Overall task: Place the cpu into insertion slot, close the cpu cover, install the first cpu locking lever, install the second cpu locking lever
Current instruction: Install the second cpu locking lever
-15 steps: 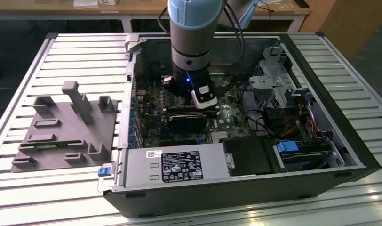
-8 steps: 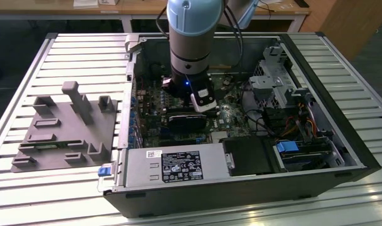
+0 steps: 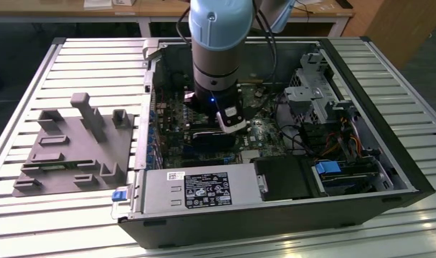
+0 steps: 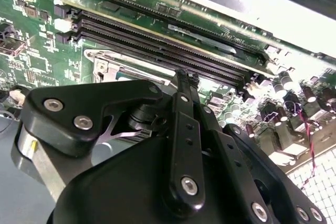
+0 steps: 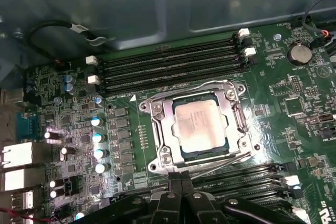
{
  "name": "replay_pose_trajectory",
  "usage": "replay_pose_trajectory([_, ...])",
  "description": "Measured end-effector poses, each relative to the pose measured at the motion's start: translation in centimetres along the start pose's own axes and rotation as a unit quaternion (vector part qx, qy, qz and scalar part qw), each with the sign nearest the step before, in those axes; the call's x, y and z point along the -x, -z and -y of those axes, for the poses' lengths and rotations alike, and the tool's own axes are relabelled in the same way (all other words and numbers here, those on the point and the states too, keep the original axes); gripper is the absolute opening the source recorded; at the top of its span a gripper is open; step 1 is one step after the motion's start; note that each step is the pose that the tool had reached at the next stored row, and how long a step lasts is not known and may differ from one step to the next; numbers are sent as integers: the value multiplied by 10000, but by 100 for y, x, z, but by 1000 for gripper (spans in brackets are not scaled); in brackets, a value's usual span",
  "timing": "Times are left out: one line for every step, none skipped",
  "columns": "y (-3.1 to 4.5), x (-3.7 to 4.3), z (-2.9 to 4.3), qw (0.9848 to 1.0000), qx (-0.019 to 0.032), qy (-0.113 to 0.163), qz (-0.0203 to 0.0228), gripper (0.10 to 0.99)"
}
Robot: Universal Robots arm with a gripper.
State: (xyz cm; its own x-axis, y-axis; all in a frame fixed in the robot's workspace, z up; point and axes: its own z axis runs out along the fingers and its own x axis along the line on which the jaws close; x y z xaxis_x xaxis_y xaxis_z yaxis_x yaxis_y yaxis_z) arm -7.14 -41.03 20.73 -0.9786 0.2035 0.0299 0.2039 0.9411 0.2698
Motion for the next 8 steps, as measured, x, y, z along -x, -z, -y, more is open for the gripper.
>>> replay_pose_trajectory([-5,-2,12,10000,24,-1,-5,102])
replay_pose_trajectory([-13,-5,22,10000,47,-2,-10,102])
replay_pose_trajectory([-22,-6,29,10000,66,-2,-14,102])
replay_pose_trajectory([-30,-8,33,10000,79,-2,-16,102])
replay_pose_trajectory([-37,-9,36,10000,94,-2,-19,102])
replay_pose_trajectory([-43,-11,38,9999,107,-2,-22,102])
replay_pose_trajectory([-48,-15,40,9999,119,-3,-25,102])
replay_pose_trajectory([-52,-20,43,9999,126,-3,-26,102])
